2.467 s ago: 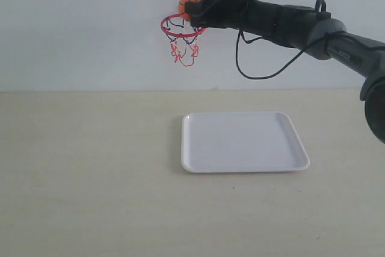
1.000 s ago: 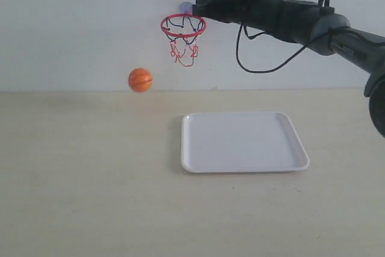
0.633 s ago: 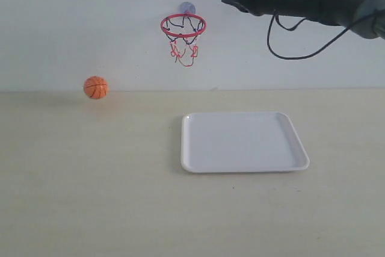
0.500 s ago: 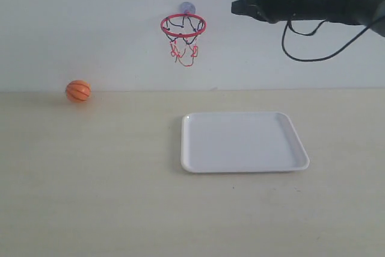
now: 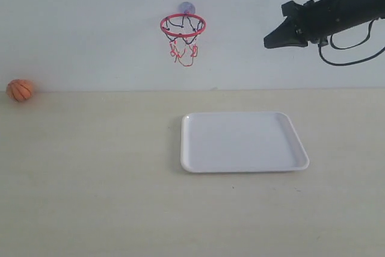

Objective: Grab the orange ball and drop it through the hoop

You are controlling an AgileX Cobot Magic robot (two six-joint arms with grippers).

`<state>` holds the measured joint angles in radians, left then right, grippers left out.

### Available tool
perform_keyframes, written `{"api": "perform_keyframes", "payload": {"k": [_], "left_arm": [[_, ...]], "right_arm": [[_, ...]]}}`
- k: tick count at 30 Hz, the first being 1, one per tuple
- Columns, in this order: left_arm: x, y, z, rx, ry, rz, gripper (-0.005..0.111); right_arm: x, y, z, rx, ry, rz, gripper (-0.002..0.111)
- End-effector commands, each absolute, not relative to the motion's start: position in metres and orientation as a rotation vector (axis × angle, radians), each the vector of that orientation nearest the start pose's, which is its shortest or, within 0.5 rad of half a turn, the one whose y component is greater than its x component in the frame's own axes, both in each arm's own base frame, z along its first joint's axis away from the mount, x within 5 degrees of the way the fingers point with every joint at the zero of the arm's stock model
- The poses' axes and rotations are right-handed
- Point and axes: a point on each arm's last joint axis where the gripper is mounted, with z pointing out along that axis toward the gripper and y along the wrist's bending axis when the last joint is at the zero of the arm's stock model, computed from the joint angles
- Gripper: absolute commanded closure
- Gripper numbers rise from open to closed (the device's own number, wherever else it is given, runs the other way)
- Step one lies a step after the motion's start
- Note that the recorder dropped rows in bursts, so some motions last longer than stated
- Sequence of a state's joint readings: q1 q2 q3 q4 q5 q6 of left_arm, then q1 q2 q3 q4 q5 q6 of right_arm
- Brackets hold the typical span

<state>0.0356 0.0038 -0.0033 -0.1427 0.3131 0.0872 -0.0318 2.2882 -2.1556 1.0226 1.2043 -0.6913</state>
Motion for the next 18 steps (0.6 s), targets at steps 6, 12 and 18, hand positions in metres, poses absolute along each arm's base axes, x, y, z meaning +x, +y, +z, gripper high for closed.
{"api": "perform_keyframes", "payload": {"k": [6, 12, 18], "left_arm": [[0.054, -0.002, 0.186, -0.056, 1.786, -0.059, 0.103], [0.054, -0.002, 0.186, -0.056, 1.786, -0.059, 0.103], [0.054, -0.002, 0.186, -0.056, 1.786, -0.059, 0.103]], "right_arm": [[0.383, 0.067, 0.294, -0.631, 2.357, 1.083, 0.109], [0.333, 0.068, 0.278, -0.586, 2.452, 1.145, 0.109], [0.329, 0.068, 0.273, -0.576, 2.47, 1.157, 0.109]]}}
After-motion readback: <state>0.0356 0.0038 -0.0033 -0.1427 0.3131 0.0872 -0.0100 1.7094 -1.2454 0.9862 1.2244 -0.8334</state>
